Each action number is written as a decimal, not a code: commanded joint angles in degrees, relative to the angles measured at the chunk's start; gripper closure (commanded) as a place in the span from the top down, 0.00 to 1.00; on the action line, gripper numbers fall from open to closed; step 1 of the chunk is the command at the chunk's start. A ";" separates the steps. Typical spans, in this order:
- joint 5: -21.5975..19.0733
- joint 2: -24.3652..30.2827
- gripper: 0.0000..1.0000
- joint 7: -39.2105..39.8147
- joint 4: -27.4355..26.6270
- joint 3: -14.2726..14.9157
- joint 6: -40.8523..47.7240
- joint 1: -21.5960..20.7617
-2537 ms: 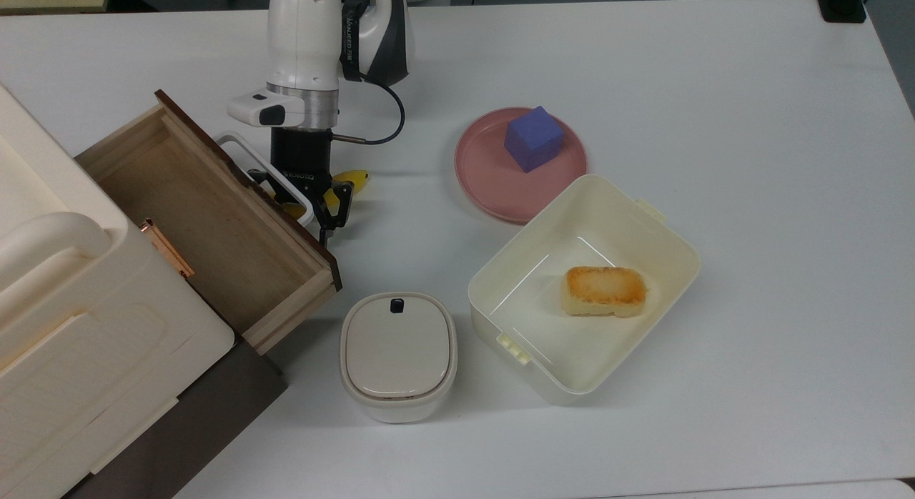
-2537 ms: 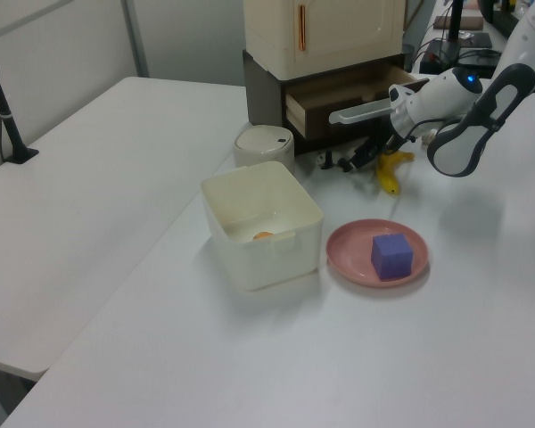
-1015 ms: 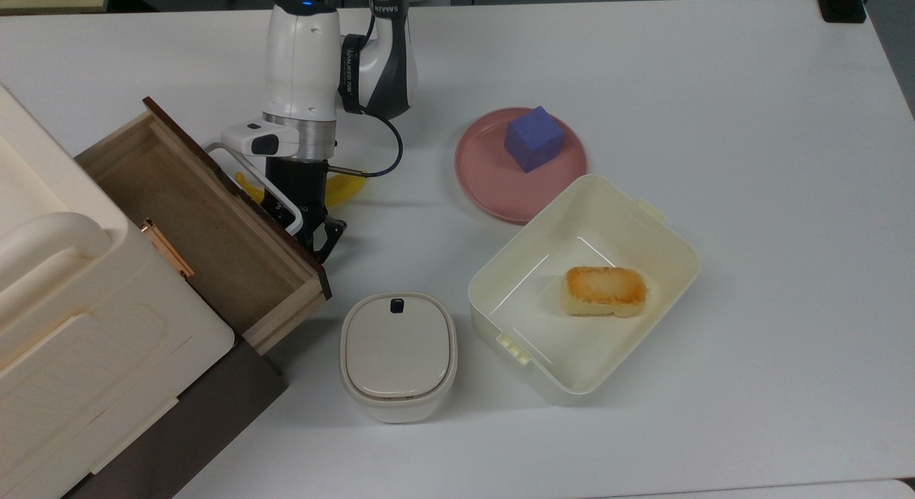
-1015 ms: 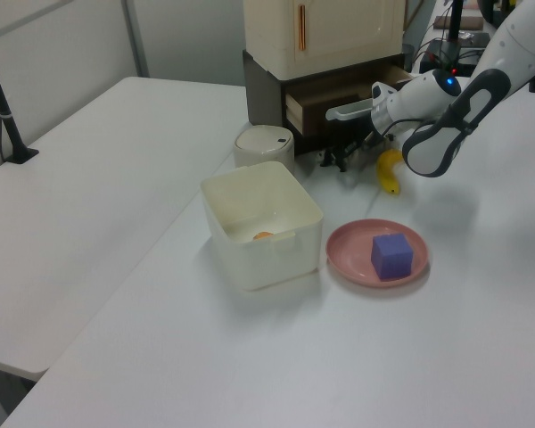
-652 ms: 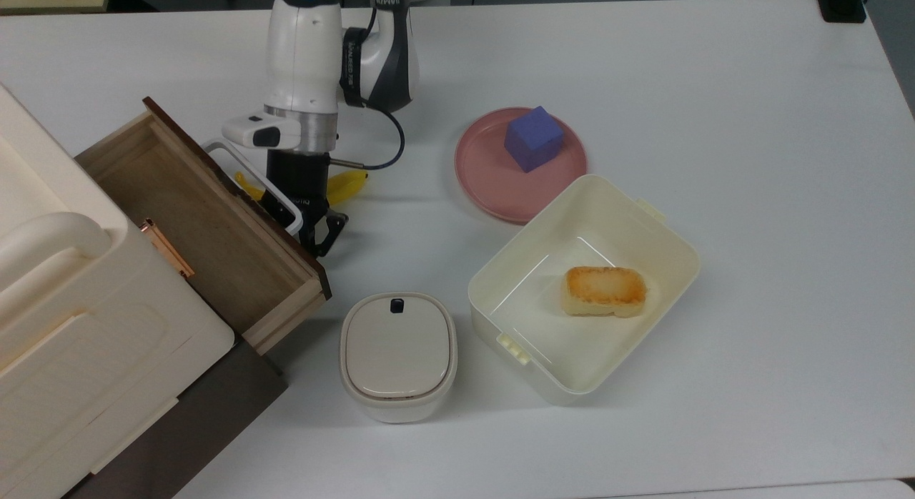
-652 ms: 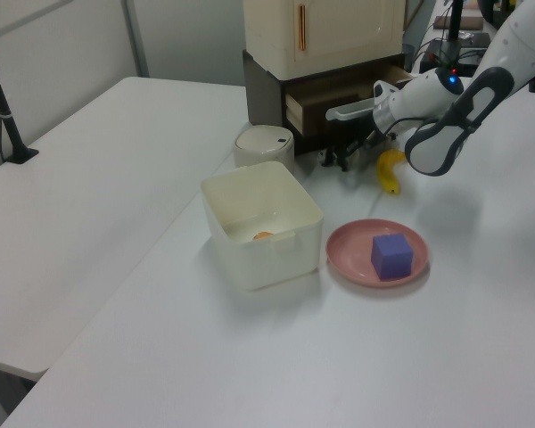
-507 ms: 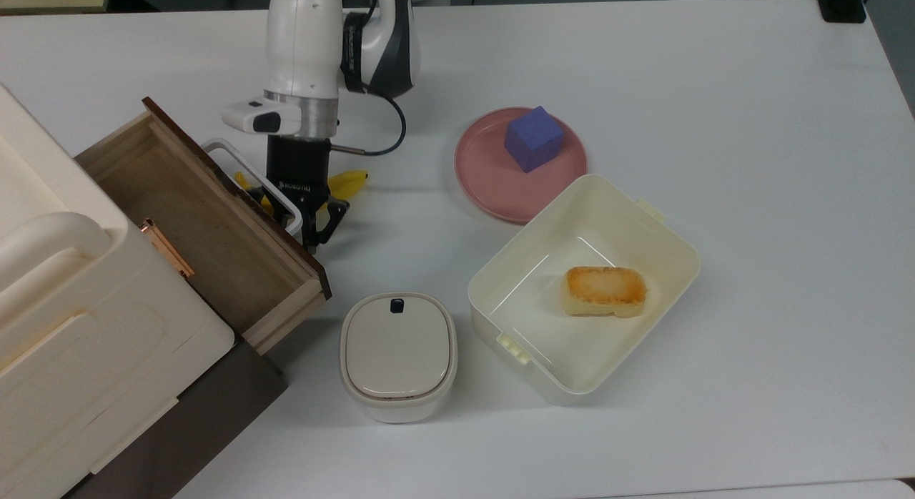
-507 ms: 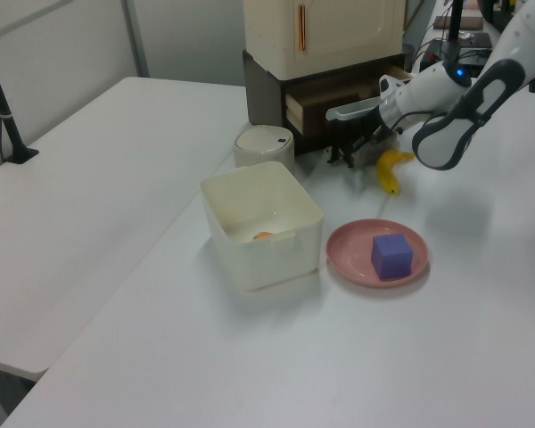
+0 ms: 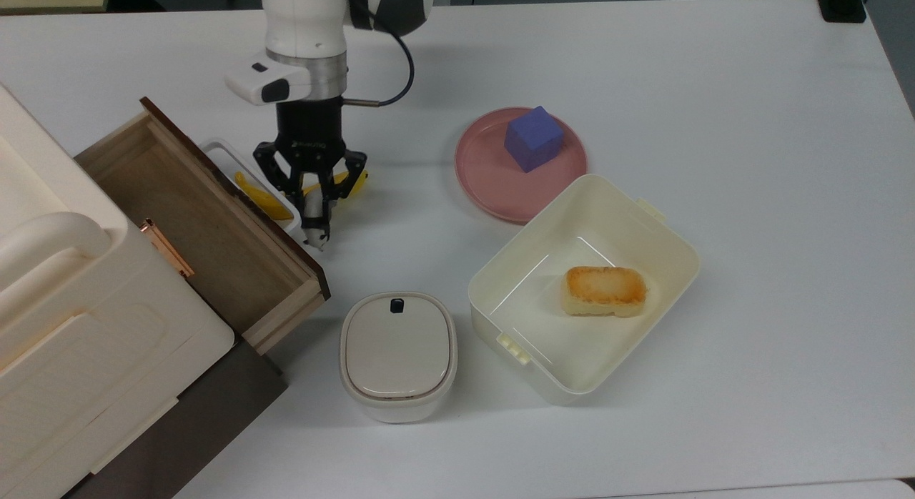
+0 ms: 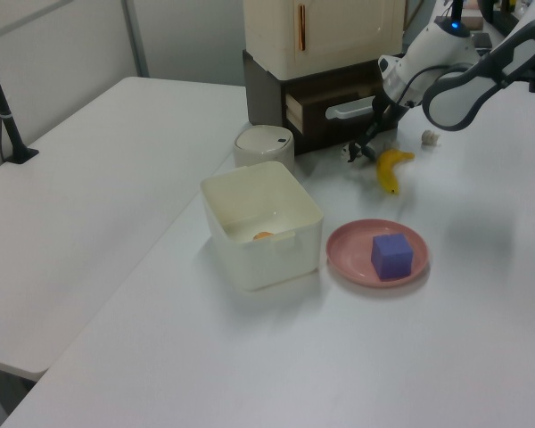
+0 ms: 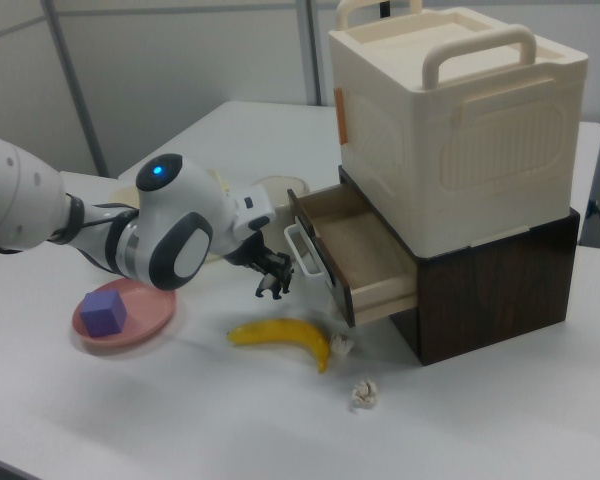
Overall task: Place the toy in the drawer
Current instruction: 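Lift the held toy up off the table, then carry the toy over the open drawer, lower it, open the gripper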
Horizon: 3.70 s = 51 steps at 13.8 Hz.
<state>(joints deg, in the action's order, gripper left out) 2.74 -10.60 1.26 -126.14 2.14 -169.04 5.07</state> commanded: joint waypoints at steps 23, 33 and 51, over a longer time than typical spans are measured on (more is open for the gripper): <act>-13.47 15.53 0.27 -3.98 8.98 0.23 17.70 -2.96; -13.20 -1.69 0.28 -10.82 26.28 6.73 17.68 -2.96; -9.25 -3.04 0.74 -8.55 28.49 6.65 26.97 -2.62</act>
<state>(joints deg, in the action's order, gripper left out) -7.16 -16.77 -8.25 -98.35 8.74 -150.40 2.66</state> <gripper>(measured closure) 0.295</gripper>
